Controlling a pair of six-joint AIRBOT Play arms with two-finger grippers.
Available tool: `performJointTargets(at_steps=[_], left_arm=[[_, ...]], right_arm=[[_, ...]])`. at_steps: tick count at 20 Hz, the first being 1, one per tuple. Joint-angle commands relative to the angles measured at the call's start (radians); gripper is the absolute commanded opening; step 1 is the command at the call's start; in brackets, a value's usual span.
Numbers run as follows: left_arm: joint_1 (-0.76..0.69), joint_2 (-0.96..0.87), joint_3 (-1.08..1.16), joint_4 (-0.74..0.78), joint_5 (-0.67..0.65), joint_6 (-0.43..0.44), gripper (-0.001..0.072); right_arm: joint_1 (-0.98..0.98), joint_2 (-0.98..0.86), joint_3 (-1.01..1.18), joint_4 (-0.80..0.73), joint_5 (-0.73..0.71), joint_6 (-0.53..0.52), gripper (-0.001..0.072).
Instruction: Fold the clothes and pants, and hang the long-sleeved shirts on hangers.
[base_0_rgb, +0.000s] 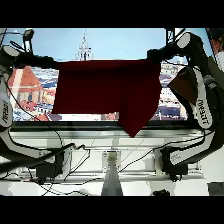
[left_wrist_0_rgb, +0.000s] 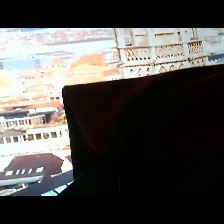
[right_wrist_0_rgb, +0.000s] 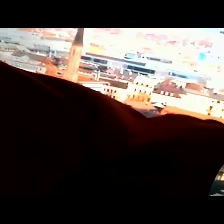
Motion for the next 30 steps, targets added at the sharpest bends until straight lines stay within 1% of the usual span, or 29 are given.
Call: performJointTargets(at_steps=[1,3,4,5,6,7,8,10,11,12,13,15,16,17,18,20,22,24,25,27,28,29,30], left_arm=[[-0.001,-0.023,0.002,0.050,-0.091,0.000,0.0015],[0.005,-0.023,0.002,0.142,-0.173,-0.001,0.0015],[0.005,-0.026,0.002,0.159,-0.203,0.000,0.0016],[0.005,-0.030,0.001,0.150,-0.211,-0.001,0.0037],[0.003,-0.031,0.001,0.130,-0.212,-0.001,0.0274],[-0.001,-0.030,0.002,0.100,-0.213,-0.006,0.0672],[-0.003,-0.027,0.002,0.082,-0.219,-0.033,0.0697],[0.001,-0.006,0.002,0.106,-0.236,-0.067,0.0696],[0.014,0.014,0.002,0.136,-0.258,-0.089,0.0694],[0.034,0.040,0.002,0.165,-0.291,-0.102,0.0669],[0.060,0.063,0.002,0.182,-0.318,-0.101,0.0614],[0.136,0.098,0.001,0.183,-0.356,-0.097,0.0605],[0.184,0.108,-0.003,0.175,-0.382,-0.097,0.0582],[0.230,0.119,-0.021,0.158,-0.403,-0.097,0.0578],[0.283,0.134,-0.061,0.121,-0.413,-0.097,0.0542],[0.374,0.175,-0.174,0.065,-0.413,-0.082,0.0538],[0.451,0.227,-0.306,0.023,-0.403,-0.025,0.0538],[0.507,0.272,-0.425,0.006,-0.385,0.013,0.0538],[0.525,0.285,-0.472,0.006,-0.369,0.023,0.0538],[0.539,0.291,-0.552,-0.011,-0.345,0.024,0.0539],[0.538,0.291,-0.583,-0.016,-0.328,0.024,0.0538],[0.531,0.291,-0.611,-0.034,-0.309,0.024,0.0538],[0.523,0.291,-0.634,-0.059,-0.293,0.024,0.0538]], right_arm=[[-0.046,-0.029,0.001,-0.019,0.165,-0.001,0.0017],[-0.071,-0.030,0.000,-0.019,0.314,0.000,0.0018],[-0.077,-0.030,-0.002,-0.019,0.366,0.000,0.0018],[-0.077,-0.029,-0.008,-0.019,0.374,0.000,0.0084],[-0.077,-0.029,-0.014,-0.016,0.356,0.001,0.0357],[-0.076,-0.029,-0.014,-0.014,0.336,0.020,0.0563],[-0.076,-0.022,-0.014,-0.011,0.315,0.043,0.0551],[-0.078,0.012,-0.013,-0.023,0.315,0.044,0.0550],[-0.078,0.039,-0.014,-0.048,0.337,0.041,0.0549],[-0.077,0.067,-0.016,-0.087,0.363,0.040,0.0549],[-0.078,0.103,-0.031,-0.123,0.376,0.035,0.0549],[-0.090,0.210,-0.122,-0.155,0.364,0.033,0.0548],[-0.098,0.276,-0.202,-0.155,0.360,0.032,0.0548],[-0.108,0.350,-0.304,-0.153,0.360,0.018,0.0548],[-0.114,0.425,-0.415,-0.154,0.354,0.014,0.0548],[-0.116,0.594,-0.687,-0.134,0.286,0.029,0.0548],[-0.116,0.757,-0.961,-0.058,0.163,0.090,0.0548],[-0.116,0.866,-1.168,0.068,0.051,0.179,0.0548],[-0.116,0.894,-1.249,0.143,0.000,0.220,0.0548],[-0.116,0.897,-1.354,0.278,-0.063,0.229,0.0547],[-0.116,0.891,-1.388,0.321,-0.092,0.228,0.0508],[-0.111,0.884,-1.413,0.344,-0.130,0.228,0.0400],[-0.112,0.877,-1.429,0.360,-0.161,0.228,0.0376]])
